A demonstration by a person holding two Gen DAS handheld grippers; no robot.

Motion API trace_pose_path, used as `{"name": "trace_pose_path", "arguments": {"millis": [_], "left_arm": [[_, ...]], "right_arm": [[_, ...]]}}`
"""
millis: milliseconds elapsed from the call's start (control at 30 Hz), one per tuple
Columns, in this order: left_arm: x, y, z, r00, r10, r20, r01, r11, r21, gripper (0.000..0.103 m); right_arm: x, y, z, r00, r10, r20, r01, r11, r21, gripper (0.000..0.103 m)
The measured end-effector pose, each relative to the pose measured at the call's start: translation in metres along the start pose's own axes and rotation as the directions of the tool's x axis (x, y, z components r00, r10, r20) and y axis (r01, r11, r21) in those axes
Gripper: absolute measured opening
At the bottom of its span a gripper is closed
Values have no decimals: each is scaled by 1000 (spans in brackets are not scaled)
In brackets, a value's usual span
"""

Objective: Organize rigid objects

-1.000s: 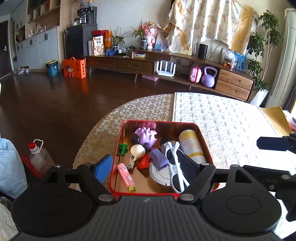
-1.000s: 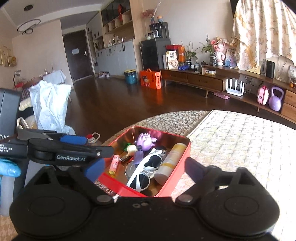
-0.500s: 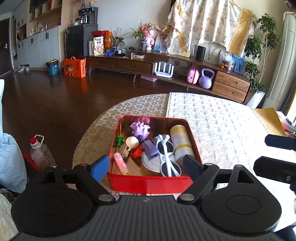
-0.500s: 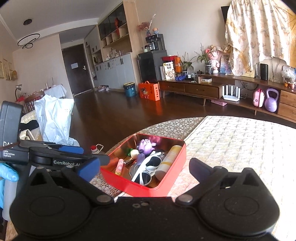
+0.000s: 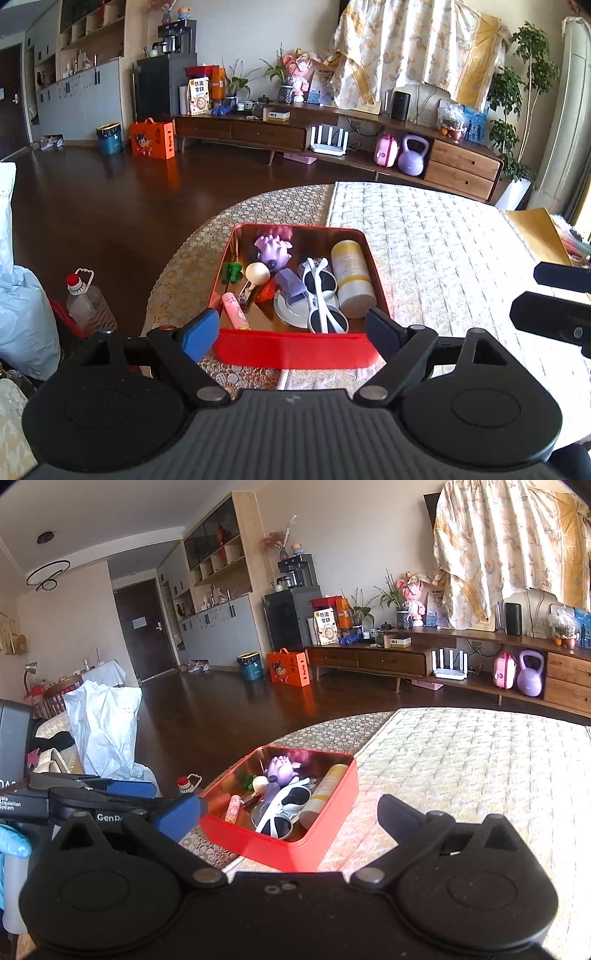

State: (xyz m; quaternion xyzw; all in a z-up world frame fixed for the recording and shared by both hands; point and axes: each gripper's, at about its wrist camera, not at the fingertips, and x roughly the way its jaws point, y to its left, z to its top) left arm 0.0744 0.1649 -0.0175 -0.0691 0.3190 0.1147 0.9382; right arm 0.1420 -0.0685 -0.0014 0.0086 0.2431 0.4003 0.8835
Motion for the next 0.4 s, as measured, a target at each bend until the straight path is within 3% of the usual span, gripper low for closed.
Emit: {"name": "trace_pose_path", "arguments": {"millis": [400], "left_arm": [[-1,-19,-1,1000,-11,-19,11,1000,28,86]], "right_arm": [[-11,-23,-17,1000,-22,7,21,998,60,103]]}}
